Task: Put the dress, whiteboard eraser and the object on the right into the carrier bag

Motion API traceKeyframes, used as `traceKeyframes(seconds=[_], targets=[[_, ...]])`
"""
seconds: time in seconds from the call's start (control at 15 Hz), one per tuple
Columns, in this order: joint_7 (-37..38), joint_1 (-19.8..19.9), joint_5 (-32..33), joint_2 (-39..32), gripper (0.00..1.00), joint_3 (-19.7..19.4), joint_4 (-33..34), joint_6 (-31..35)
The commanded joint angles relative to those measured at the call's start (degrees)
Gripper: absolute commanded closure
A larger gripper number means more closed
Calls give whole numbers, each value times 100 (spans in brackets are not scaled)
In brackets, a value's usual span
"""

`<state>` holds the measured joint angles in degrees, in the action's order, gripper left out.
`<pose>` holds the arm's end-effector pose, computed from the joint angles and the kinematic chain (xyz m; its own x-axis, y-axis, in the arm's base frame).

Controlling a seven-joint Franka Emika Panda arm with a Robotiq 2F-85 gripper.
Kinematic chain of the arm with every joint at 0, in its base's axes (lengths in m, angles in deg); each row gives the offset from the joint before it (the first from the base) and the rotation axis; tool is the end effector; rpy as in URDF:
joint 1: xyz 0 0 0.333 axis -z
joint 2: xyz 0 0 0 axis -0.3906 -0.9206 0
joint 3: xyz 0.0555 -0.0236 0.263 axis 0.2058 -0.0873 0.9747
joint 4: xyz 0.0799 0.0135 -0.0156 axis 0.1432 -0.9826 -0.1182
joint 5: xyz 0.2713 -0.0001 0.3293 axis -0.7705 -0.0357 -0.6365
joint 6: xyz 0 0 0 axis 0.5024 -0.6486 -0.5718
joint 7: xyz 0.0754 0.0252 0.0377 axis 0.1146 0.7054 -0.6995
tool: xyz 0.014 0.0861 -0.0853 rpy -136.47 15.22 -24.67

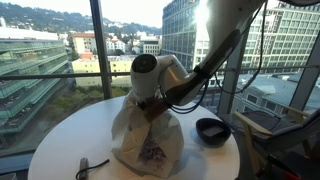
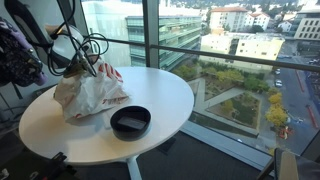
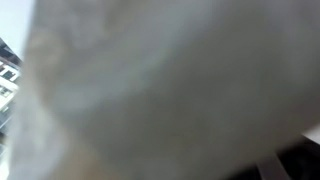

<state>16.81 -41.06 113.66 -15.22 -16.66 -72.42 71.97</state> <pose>0.5299 0.3465 0.1610 0.7853 0.3348 0.5208 0.1488 -0.9186 0.3661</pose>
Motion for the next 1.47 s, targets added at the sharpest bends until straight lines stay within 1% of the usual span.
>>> traceKeyframes(seconds=[0.0, 0.13, 0.2, 0.33, 0.47, 0.53, 0.6, 0.67, 0.73, 0.8, 0.93, 1.07, 1.2, 1.27, 1.4], targets=[[-1300, 761, -1627, 488, 14, 1041, -221, -402], [-1862, 1058, -2673, 597, 1, 1479, -211, -329], [-2142, 1251, -3185, 613, 0, 1734, -193, -332], [-2581, 1496, -4188, 614, 0, 1996, -213, -316], [-2917, 1817, -5010, 541, 0, 2255, -301, -227], [-3077, 1425, -5599, 633, 0, 1731, -376, -150], [-3235, 1117, -6028, 760, 0, 1285, -474, -97], [-3335, 1019, -6354, 777, 1, 1080, -540, -86], [-3340, 840, -6509, 799, 0, 736, -632, -16], [-3319, 705, -6623, 841, 0, 484, -708, -19], [-3074, 401, -6588, 1011, 0, -1, -858, -225], [-2995, 177, -6551, 1286, 0, -234, -963, -732], [-2897, -5, -6443, 1548, 0, -340, -1011, -1362], [-3008, -11, -6592, 1668, 0, -275, -991, -1724], [-3584, 96, -7409, 1888, 0, -8, -947, -2167]])
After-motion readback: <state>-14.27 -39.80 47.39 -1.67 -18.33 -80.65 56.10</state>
